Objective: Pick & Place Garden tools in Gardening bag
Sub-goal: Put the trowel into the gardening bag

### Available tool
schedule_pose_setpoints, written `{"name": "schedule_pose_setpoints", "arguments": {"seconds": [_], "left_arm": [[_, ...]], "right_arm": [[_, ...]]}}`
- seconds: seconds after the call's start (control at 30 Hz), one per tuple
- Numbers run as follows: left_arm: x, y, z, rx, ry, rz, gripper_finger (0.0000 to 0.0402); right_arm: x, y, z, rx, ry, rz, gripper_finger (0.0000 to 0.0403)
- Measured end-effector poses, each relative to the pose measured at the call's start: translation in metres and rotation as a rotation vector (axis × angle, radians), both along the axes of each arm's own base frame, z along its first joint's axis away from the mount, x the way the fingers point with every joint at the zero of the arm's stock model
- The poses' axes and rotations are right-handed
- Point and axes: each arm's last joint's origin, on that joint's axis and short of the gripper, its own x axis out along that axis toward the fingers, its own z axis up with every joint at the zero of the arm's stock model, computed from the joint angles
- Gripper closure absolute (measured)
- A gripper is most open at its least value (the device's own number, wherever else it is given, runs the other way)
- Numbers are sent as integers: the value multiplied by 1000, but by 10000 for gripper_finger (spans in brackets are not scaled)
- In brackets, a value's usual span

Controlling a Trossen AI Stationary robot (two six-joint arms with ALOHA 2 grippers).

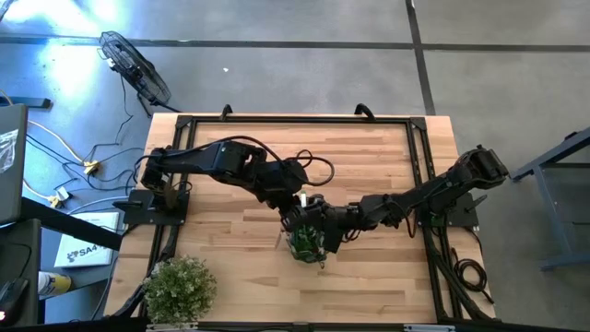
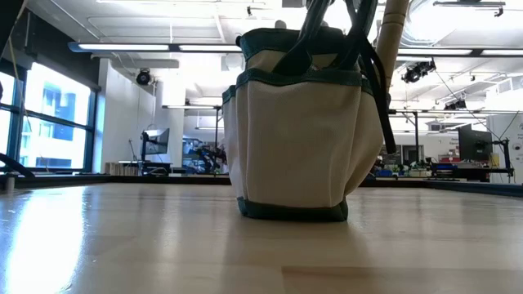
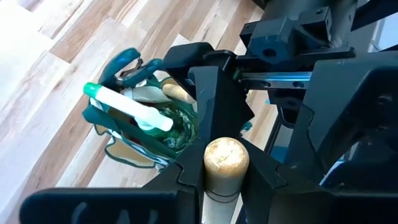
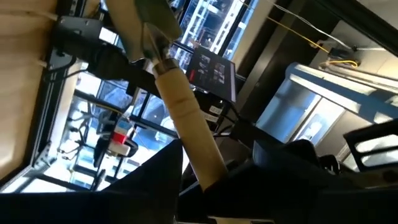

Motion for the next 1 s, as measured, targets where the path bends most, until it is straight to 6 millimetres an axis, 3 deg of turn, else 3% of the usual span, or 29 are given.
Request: {"name": "schedule_pose_setpoints", "arguments": {"seconds": [0.47,1.0], "left_arm": [[0,1,0,6,1,4,341],[0,-3,0,30,-5,6,341]], "right_arm": [[-6,8,4,54,-9,-18,176],[-17,24,6,44,-7,-202,174]]}}
